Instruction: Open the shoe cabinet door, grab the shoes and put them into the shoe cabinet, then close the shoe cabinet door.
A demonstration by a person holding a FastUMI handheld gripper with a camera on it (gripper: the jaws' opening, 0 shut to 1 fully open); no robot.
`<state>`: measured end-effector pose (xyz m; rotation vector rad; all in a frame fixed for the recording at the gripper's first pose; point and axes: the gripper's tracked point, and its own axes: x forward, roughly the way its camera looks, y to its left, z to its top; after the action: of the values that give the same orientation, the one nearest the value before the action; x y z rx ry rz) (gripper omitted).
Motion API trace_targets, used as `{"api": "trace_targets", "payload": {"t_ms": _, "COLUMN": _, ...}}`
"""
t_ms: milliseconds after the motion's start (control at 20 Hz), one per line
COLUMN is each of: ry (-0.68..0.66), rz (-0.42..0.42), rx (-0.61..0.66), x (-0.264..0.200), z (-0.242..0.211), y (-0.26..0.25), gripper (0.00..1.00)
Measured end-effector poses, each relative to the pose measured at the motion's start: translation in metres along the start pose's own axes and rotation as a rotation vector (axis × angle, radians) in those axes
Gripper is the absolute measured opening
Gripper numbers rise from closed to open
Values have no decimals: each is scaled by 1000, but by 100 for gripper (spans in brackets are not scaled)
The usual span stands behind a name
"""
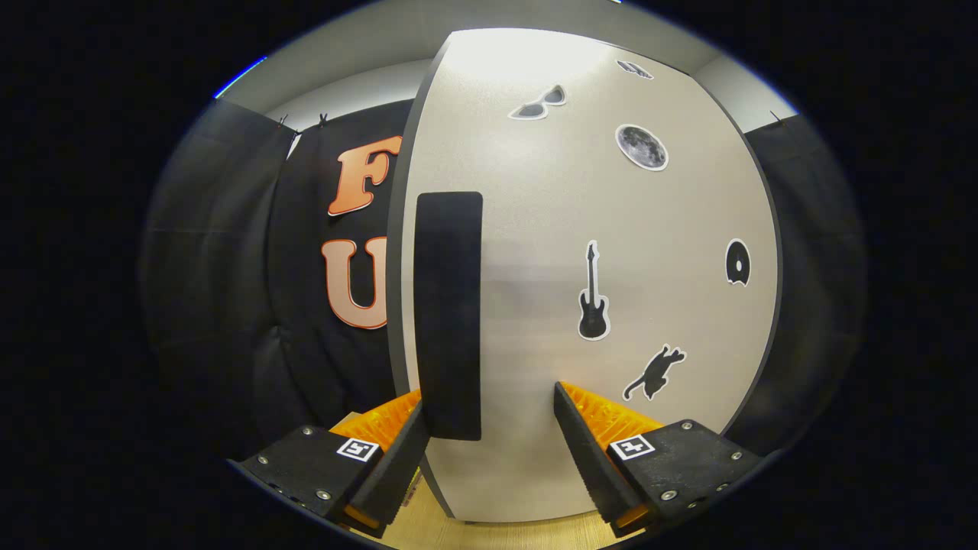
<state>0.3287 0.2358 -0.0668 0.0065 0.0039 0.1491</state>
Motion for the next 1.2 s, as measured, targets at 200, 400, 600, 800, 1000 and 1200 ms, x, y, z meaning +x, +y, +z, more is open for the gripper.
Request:
{"api": "trace_targets", "payload": {"t_ms": 200, "ry": 6, "rz": -19, "rx": 1, "x": 2, "z": -1, "y": -1, "gripper": 94}}
{"api": "trace_targets", "payload": {"t_ms": 400, "ry": 22, "rz": -15, "rx": 10, "x": 6, "z": -3, "y": -1, "gripper": 94}}
{"api": "trace_targets", "payload": {"t_ms": 600, "ry": 25, "rz": -9, "rx": 27, "x": -2, "z": 4, "y": -2, "gripper": 95}}
{"api": "trace_targets", "payload": {"t_ms": 800, "ry": 14, "rz": -4, "rx": -6, "x": -29, "z": 12, "y": -2, "gripper": 95}}
{"api": "trace_targets", "payload": {"t_ms": 1000, "ry": 15, "rz": -8, "rx": -15, "x": -70, "z": 19, "y": -11, "gripper": 94}}
{"api": "trace_targets", "payload": {"t_ms": 1200, "ry": 13, "rz": -31, "rx": -34, "x": -122, "z": 25, "y": -28, "gripper": 94}}
